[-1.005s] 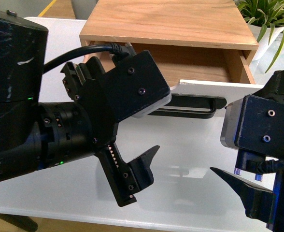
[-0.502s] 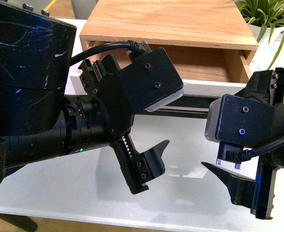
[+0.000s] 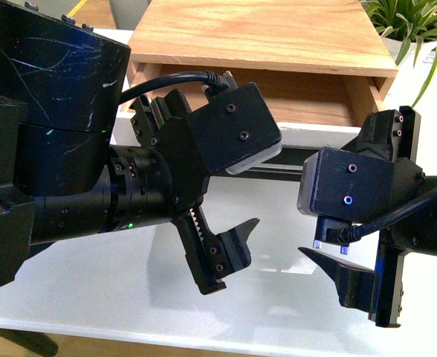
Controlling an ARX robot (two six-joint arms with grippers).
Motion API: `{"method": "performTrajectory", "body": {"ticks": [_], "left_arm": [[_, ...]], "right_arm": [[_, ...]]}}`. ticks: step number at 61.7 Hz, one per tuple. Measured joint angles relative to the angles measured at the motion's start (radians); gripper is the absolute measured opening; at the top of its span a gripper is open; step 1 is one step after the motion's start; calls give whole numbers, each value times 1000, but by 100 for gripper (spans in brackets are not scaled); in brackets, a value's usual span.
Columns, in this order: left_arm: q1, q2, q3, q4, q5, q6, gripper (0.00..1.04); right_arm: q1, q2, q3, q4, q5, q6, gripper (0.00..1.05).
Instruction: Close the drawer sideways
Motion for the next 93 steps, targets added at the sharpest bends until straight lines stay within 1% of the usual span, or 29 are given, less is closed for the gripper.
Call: {"method": "performTrajectory", "body": {"ticks": [29,55,93], "left_arm": [[11,36,31,-15,3,8,96],[14,58,56,-45,6,28,96],[16,90,75,-53,-17,87,96]], "right_arm": [[0,37,36,-11,8,-7,96],[21,79,64,-16,27,-22,96],[39,119,79,38,79,-35,96]]}}
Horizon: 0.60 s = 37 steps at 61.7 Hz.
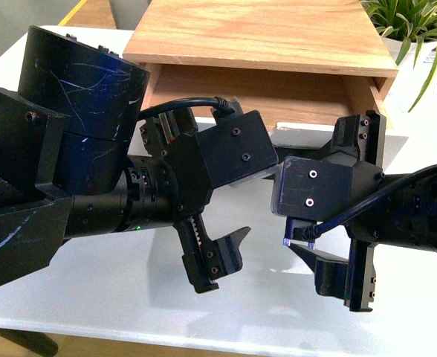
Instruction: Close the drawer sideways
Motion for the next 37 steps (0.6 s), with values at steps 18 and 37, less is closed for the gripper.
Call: {"method": "performTrajectory", "body": {"ticks": [18,37], "left_arm": [[5,7,13,-12,-4,2,96],[5,11,20,-13,-3,-2,96]], "right_arm": [[-2,17,10,16,10,4,96],[-5,25,14,34,13,8,96]]}}
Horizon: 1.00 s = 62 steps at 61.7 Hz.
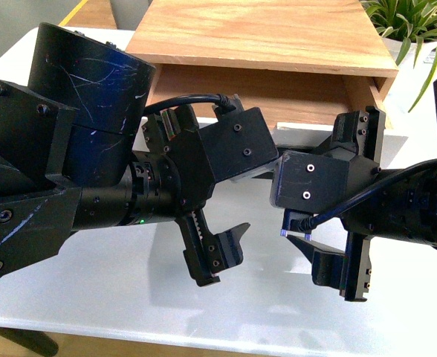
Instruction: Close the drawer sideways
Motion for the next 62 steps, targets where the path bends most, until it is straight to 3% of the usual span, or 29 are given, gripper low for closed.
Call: {"method": "performTrajectory", "body": {"ticks": [62], "left_arm": [[10,57,104,-17,-10,-7,96]], "right_arm": [[-28,39,77,5,17,3,96]]}}
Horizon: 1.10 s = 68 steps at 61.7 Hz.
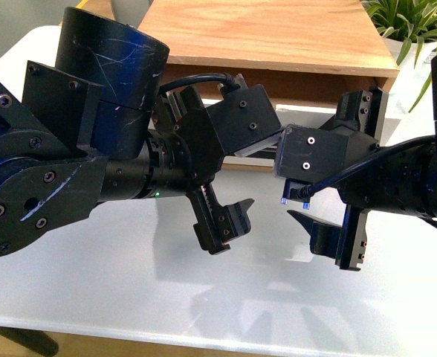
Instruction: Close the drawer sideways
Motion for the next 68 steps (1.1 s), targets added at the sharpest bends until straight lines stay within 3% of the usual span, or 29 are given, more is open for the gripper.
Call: {"method": "performTrajectory", "body": {"ticks": [68], "left_arm": [[27,87,218,-108,-40,-9,96]], "right_arm": [[-40,100,177,-5,54,22,96]]}}
